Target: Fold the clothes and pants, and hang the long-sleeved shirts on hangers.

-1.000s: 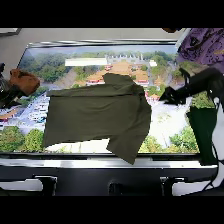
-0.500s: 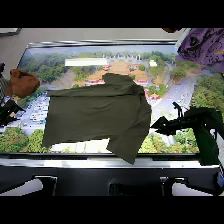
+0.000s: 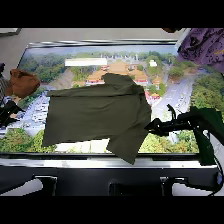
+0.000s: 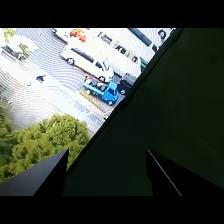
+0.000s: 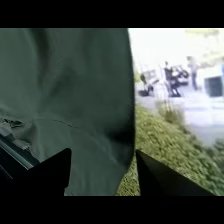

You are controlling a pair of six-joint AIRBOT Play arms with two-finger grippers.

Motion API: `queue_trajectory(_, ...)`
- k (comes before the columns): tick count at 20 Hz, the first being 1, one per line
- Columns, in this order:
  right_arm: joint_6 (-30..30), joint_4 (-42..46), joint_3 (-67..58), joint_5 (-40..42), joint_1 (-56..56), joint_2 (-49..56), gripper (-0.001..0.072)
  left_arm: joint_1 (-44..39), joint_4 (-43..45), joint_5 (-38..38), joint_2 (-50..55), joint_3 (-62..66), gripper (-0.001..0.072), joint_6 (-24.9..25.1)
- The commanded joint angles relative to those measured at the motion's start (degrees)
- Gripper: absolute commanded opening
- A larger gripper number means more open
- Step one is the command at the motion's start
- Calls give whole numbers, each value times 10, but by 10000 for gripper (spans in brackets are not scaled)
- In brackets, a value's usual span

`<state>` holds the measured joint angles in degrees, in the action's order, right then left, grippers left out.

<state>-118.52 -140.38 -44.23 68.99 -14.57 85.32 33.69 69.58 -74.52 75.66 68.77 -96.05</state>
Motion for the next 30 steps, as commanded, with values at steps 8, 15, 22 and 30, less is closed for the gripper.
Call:
queue_trajectory(8,20,-1,1,-28,41,-7,29,107,-96,-18,-12,-68,552,160)
queue_trajectory(15,28,0,1,-19,41,-18,29,196,-136,9,-23,-288,552,285)
queue_trajectory(22,29,0,1,-19,41,-18,29,171,-152,47,-16,-351,552,316)
queue_trajectory(30,28,0,1,-14,41,-18,29,136,-152,39,4,-351,551,317)
